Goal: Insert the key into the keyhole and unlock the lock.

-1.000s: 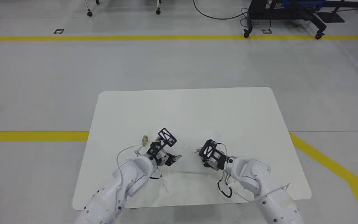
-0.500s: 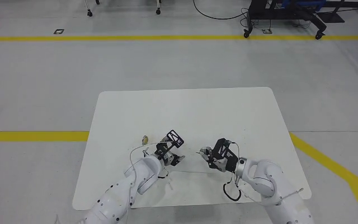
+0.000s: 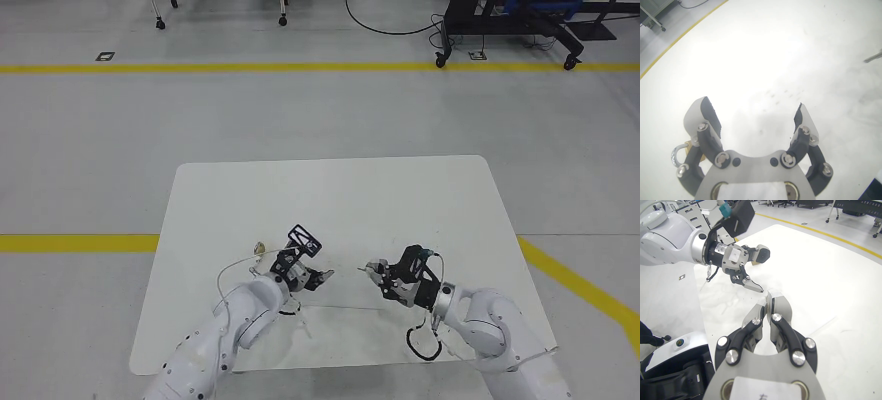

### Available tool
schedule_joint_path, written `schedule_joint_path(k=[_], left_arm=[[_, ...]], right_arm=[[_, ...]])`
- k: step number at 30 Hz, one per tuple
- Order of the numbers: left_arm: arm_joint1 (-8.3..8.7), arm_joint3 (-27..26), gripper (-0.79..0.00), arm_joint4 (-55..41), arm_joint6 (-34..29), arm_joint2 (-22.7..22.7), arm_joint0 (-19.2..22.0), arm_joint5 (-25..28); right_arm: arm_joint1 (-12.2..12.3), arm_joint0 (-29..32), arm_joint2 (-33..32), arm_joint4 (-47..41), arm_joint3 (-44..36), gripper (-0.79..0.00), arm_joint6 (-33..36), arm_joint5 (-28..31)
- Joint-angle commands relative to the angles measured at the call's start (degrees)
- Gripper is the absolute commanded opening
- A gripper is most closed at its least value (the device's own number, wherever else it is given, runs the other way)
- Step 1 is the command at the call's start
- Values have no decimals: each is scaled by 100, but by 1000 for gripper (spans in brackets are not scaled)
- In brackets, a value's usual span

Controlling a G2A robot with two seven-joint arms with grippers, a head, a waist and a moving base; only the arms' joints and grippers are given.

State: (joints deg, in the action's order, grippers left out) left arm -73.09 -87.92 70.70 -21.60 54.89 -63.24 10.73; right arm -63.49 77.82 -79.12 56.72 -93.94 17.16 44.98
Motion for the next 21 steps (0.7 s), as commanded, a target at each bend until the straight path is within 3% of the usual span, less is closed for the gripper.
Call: schedule_joint_path(k=[1, 4, 7, 10, 12, 16, 17, 19, 21], left_arm=[[74, -86, 0, -1232, 319, 541, -233, 643], [170, 110, 0, -3461, 251, 1239, -439, 2137], [239, 651, 0, -5607, -883, 1365, -220, 3264], [235, 1131, 0, -7033, -2184, 988, 226, 3325], [199, 1468, 0, -7595, -2696, 742, 528, 3299], [72, 2243, 0, -8060, -2964, 305, 1024, 3425], [38, 2400, -52, -8072, -2962, 209, 1122, 3519], [-18, 2620, -372, -8088, -2940, 56, 1248, 3697], [-79, 2862, -489, -8125, -2926, -102, 1380, 3824]], right_arm=[[-9, 5, 0, -177, 137, -785, -68, -181], [-28, -82, 51, -984, 525, -785, -180, -4], [-44, -231, 205, -1792, 790, -785, -8, 236], [-54, -413, 394, -2507, 967, -785, 313, 401], [-56, -544, 509, -2830, 1045, -785, 550, 446], [-69, -741, 752, -3439, 1210, -785, 893, 513], [-72, -787, 801, -3556, 1258, -785, 961, 507], [-75, -870, 878, -3697, 1344, -785, 1093, 491], [-78, -943, 939, -3932, 1459, -785, 1170, 523]])
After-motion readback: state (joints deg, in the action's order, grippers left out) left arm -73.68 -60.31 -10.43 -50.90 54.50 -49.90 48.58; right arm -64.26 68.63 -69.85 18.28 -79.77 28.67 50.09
